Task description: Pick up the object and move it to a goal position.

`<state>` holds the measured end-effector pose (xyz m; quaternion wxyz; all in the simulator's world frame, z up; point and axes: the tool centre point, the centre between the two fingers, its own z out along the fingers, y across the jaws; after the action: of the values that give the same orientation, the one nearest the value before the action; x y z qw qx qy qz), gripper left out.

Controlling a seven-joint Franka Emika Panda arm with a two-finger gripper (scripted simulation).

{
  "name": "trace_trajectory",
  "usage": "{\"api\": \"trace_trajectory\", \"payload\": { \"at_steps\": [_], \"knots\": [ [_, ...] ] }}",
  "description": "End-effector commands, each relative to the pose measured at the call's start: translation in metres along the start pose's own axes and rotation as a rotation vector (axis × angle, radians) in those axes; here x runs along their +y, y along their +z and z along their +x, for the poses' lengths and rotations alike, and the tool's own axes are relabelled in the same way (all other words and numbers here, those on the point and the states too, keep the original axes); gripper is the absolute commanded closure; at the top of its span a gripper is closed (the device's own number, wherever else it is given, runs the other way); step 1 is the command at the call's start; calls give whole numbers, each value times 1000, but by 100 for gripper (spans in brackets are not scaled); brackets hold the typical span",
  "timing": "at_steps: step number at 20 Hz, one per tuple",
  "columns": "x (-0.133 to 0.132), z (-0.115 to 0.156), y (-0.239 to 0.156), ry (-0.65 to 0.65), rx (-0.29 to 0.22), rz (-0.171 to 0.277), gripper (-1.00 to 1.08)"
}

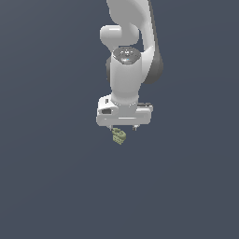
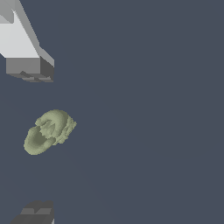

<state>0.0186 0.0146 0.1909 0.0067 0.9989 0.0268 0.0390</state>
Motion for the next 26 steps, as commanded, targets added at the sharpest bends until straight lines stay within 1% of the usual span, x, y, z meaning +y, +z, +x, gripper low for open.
{"api": "trace_trajectory", "payload": {
  "at_steps": [1, 4, 9, 12, 19, 26],
  "knots": [
    [0, 0, 0, 0, 0, 0, -92],
    [3, 1, -1, -1, 4, -2, -92],
    [21, 6, -8, -5, 25, -14, -92],
    [27, 8, -11, -1, 33, -18, -92],
    [25, 7, -9, -17, 29, -17, -92],
    [25, 1, 0, -98, 19, -17, -92]
  ]
}}
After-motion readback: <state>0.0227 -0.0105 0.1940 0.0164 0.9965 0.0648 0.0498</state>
